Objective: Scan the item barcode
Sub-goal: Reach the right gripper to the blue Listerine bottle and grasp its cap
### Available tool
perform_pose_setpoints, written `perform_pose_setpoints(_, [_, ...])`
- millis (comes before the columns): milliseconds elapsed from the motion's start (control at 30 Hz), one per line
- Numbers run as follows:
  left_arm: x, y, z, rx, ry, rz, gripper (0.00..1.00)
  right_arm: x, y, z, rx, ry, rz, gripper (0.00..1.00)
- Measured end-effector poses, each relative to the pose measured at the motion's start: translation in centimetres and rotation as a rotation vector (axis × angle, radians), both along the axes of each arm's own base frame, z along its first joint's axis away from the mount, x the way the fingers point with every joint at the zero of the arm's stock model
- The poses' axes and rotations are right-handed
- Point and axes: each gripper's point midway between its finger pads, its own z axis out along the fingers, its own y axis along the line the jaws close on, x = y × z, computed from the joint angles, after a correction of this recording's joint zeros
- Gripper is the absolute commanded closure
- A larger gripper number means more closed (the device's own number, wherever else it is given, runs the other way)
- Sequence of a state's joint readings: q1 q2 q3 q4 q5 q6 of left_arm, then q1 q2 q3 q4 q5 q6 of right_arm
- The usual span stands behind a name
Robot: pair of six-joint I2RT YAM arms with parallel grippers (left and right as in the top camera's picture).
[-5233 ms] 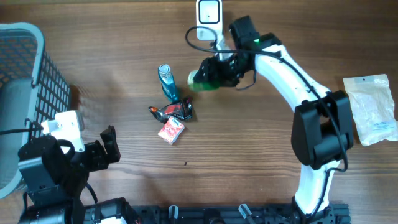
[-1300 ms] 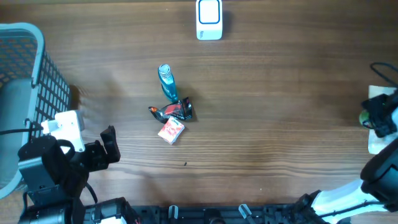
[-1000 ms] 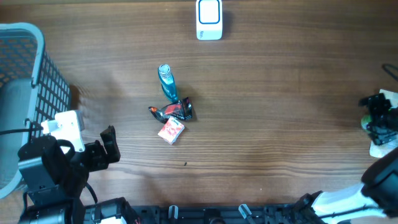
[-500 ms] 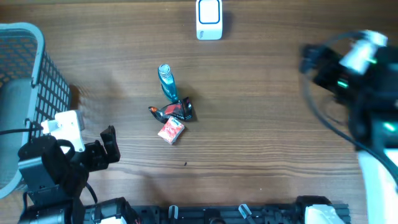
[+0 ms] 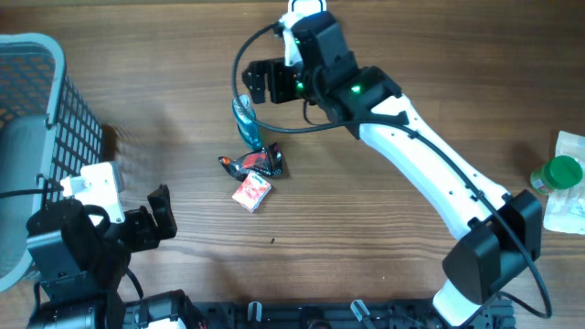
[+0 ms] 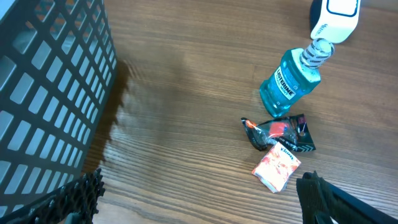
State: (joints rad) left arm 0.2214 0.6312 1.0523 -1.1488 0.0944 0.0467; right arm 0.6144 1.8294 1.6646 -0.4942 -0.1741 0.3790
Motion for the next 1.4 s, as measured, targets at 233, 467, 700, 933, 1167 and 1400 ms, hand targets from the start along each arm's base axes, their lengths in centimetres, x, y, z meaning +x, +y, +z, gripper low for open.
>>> perform_pose_setpoints(233, [0.0,0.0,0.0,0.000,0.000,0.000,0.00,-0.9,2.7,-2.8,-0.132,-0.064,0.053,0.00])
perform_pose_setpoints(467, [0.0,0.0,0.0,0.000,0.000,0.000,0.00,-0.9,4.5,-7.9,-0.244,-0.052,0.065,0.00])
perform_pose_setpoints(700, [0.0,0.0,0.0,0.000,0.000,0.000,0.00,-1.6,5.3,-9.7,-0.309,-0.064,0.073,0.00])
perform_pose_setpoints(933, [0.0,0.0,0.0,0.000,0.000,0.000,0.00,-1.6,5.4,-13.2,-0.361,-0.024,0.085,0.09])
perform_pose_setpoints(1167, [0.0,0.0,0.0,0.000,0.000,0.000,0.00,-0.5,5.6,-12.6,-0.364,-0.081,0.062,0.28])
perform_pose_setpoints(1400, [0.0,0.0,0.0,0.000,0.000,0.000,0.00,-0.9,5.0,-13.2,-0.393,-0.058,0.068,0.48])
